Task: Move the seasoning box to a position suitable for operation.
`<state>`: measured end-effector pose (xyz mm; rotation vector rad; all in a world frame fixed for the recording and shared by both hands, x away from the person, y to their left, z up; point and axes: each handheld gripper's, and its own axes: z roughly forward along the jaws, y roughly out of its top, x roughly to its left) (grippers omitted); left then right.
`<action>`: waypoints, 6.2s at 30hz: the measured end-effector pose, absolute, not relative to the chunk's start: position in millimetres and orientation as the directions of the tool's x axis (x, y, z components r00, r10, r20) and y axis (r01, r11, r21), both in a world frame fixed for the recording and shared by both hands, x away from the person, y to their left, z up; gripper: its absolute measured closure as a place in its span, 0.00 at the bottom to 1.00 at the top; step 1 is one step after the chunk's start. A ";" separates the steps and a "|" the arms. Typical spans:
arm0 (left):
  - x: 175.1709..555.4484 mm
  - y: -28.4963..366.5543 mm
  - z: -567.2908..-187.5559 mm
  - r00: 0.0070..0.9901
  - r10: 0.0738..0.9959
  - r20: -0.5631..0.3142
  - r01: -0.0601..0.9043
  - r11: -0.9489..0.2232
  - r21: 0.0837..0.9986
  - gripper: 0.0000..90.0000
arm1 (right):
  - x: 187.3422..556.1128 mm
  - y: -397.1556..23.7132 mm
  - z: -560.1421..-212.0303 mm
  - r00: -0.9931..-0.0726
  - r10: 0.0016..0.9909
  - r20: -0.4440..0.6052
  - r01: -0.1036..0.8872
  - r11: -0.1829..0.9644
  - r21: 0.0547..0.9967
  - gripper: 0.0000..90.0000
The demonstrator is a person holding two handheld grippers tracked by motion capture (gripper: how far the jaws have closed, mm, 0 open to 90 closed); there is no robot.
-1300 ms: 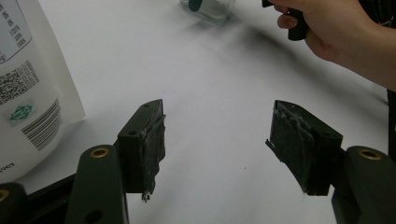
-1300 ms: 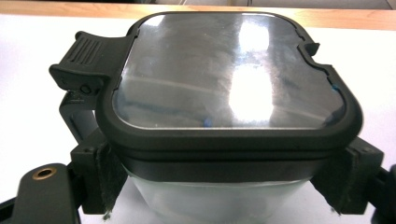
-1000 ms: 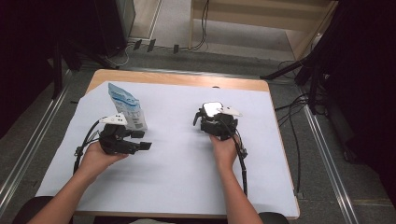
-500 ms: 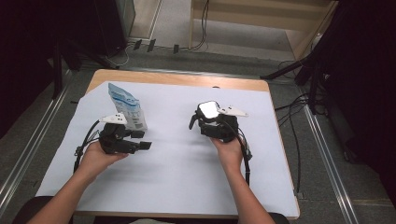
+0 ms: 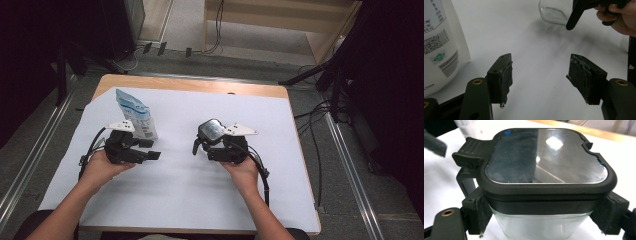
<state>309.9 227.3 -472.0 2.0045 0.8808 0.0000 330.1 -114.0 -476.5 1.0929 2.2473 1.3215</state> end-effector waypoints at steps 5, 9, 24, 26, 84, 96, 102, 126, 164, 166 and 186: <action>310.2 231.4 -471.5 0.742 0.583 -0.331 0.584 -0.320 0.746 0.41 | 329.4 -96.2 -483.8 -0.702 0.705 0.098 0.439 0.320 0.840 0.18; 309.2 235.1 -471.4 0.736 0.590 -0.332 0.590 -0.318 0.742 0.41 | 329.8 -87.9 -485.4 -0.721 0.686 0.098 0.431 0.333 0.839 0.18; 308.7 238.4 -474.7 0.727 0.591 -0.349 0.605 -0.310 0.733 0.41 | 339.5 -73.2 -501.7 -0.774 0.628 0.081 0.410 0.400 0.819 0.18; 308.8 236.8 -475.7 0.729 0.594 -0.341 0.602 -0.318 0.733 0.41 | 340.0 -74.3 -502.4 -0.776 0.624 0.085 0.409 0.396 0.822 0.18; 348.9 186.3 -470.1 0.809 0.471 -0.352 0.551 -0.401 0.732 1.00 | 300.1 -124.6 -483.4 -0.713 0.681 0.167 0.493 0.317 0.810 0.96; 353.2 179.1 -481.5 0.798 0.496 -0.342 0.557 -0.393 0.732 1.00 | 309.5 -122.6 -483.0 -0.704 0.687 0.183 0.495 0.288 0.820 1.00; 354.3 176.5 -483.3 0.806 0.487 -0.335 0.547 -0.397 0.737 1.00 | 312.5 -122.3 -483.8 -0.700 0.688 0.191 0.507 0.290 0.812 1.00; 346.4 165.8 -484.5 0.813 0.489 -0.317 0.533 -0.406 0.742 1.00 | 323.5 -125.4 -487.7 -0.679 0.705 0.206 0.523 0.268 0.809 1.00; 346.1 158.7 -490.8 0.799 0.503 -0.331 0.543 -0.365 0.757 1.00 | 331.9 -125.4 -482.9 -0.662 0.719 0.211 0.532 0.253 0.808 1.00; 344.7 157.3 -490.6 0.799 0.502 -0.331 0.543 -0.365 0.756 1.00 | 333.5 -126.0 -482.9 -0.664 0.716 0.214 0.533 0.254 0.807 1.00; 335.0 155.1 -483.8 0.817 0.462 -0.344 0.534 -0.384 0.753 1.00 | 339.5 -133.1 -474.8 -0.652 0.719 0.239 0.551 0.234 0.801 1.00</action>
